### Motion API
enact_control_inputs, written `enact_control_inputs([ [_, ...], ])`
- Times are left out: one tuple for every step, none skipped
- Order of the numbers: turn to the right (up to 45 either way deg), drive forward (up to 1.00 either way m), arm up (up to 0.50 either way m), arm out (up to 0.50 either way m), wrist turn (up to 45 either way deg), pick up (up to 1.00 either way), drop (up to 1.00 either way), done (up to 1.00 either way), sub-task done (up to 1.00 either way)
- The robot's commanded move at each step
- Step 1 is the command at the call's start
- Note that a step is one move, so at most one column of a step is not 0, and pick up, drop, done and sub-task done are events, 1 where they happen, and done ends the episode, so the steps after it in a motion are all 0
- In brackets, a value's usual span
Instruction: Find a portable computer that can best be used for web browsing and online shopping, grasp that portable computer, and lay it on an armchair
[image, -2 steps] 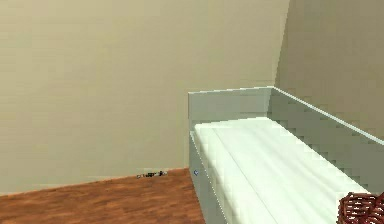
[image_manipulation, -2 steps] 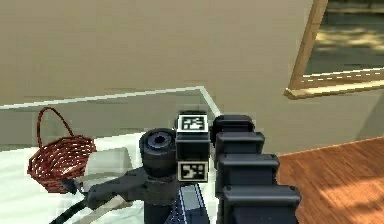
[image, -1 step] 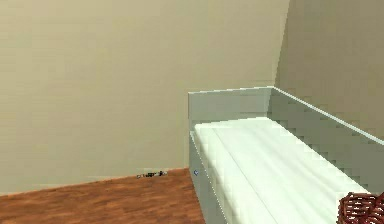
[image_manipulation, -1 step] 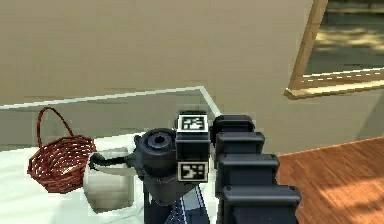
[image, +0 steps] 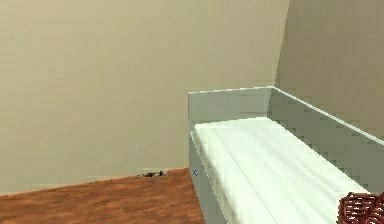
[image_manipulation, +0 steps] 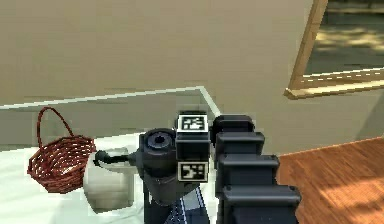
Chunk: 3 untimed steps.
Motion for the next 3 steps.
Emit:
enact_control_inputs([
  [0.0,0.0,-0.18,0.0,0.0,0.0,0.0,0.0,0.0],
  [0.0,0.0,-0.32,0.0,0.0,0.0,0.0,0.0,0.0],
  [0.0,0.0,0.0,0.0,0.0,1.0,0.0,0.0,0.0],
])
